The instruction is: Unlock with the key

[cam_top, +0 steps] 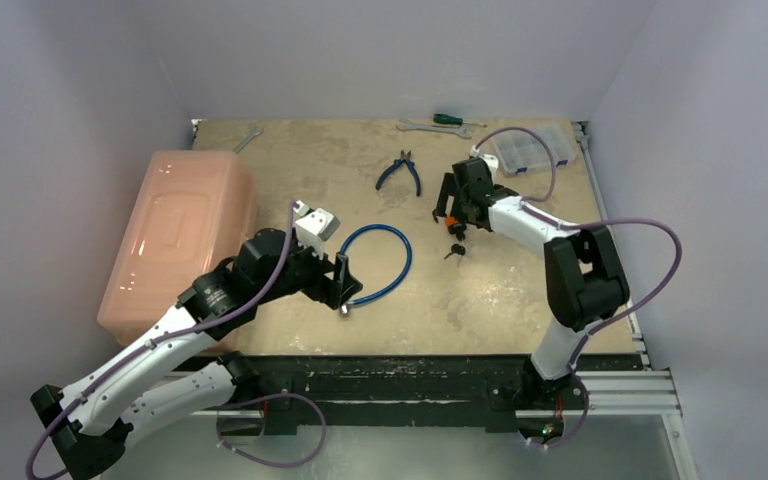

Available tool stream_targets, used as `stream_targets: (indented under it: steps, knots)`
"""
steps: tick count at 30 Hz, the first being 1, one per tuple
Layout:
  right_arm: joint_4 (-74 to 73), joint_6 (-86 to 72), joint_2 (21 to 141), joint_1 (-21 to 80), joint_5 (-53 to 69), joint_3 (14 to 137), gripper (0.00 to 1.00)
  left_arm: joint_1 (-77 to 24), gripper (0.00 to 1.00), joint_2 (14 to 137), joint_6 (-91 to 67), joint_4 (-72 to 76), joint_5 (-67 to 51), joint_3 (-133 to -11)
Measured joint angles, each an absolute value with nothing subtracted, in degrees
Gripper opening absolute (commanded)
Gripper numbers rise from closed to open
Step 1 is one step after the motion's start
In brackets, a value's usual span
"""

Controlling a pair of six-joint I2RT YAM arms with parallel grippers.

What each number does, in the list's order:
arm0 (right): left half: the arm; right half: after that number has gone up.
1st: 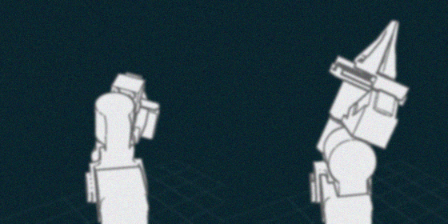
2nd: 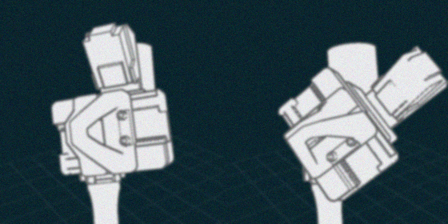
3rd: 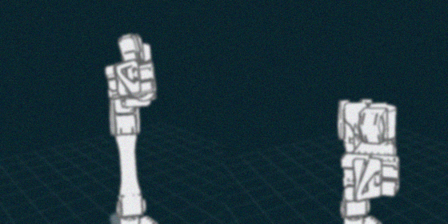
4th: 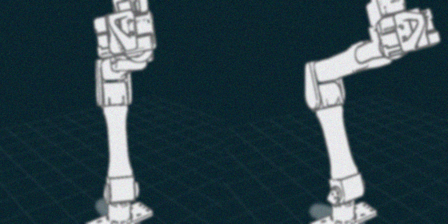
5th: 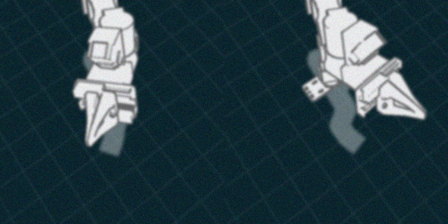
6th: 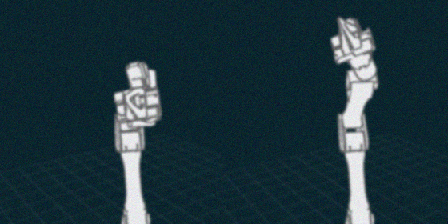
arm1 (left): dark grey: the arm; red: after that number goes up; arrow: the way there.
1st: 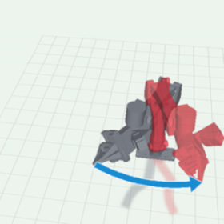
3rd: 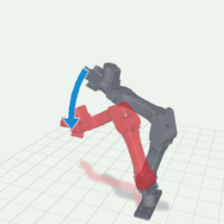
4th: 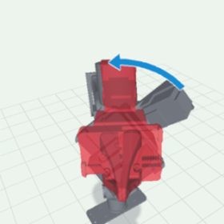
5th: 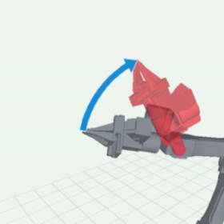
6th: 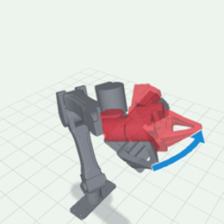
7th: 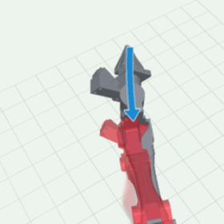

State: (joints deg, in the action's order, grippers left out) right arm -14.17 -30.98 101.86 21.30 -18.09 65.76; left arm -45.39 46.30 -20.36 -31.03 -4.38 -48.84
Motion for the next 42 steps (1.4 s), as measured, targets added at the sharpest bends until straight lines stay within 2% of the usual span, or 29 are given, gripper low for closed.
stream_targets:
  steps: [5, 11, 14, 19, 21, 24, 30, 42]
  knots:
    - [-14.6, -26.0, 95.5, 23.8, -18.0, 66.6, 0.93, -45.4, 0.79, 45.9, -20.4, -31.0, -3.9, -48.8]
    - [-12.7, -19.6, 90.3, 34.2, -16.8, 66.5, 0.89, -45.4, 0.8, 44.0, -20.4, -31.7, -0.4, -48.8]
    - [-11.8, -17.6, 90.0, 37.8, -10.9, 66.5, 0.98, -45.4, 0.82, 41.7, -20.5, -32.5, 2.6, -48.8]
    - [-10.1, -15.7, 90.3, 41.3, -3.3, 66.7, 0.99, -45.1, 0.85, 36.0, -21.5, -33.2, 8.8, -48.8]
    - [-9.9, -14.6, 91.8, 43.8, -1.9, 68.1, 0.98, -44.9, 0.87, 33.5, -21.9, -33.8, 11.9, -48.8]
    - [-9.9, -12.7, 96.4, 48.4, -0.8, 72.8, 0.91, -44.7, 0.87, 30.4, -22.5, -34.2, 15.6, -48.8]
    - [-11.9, -10.3, 108.5, 57.3, -1.0, 84.2, 0.88, -44.6, 0.88, 27.3, -23.6, -35.7, 20.7, -48.8]
    - [-16.9, -10.1, 124.0, 64.1, -6.1, 96.1, 0.71, -44.4, 0.88, 24.3, -24.5, -35.8, 24.1, -48.8]
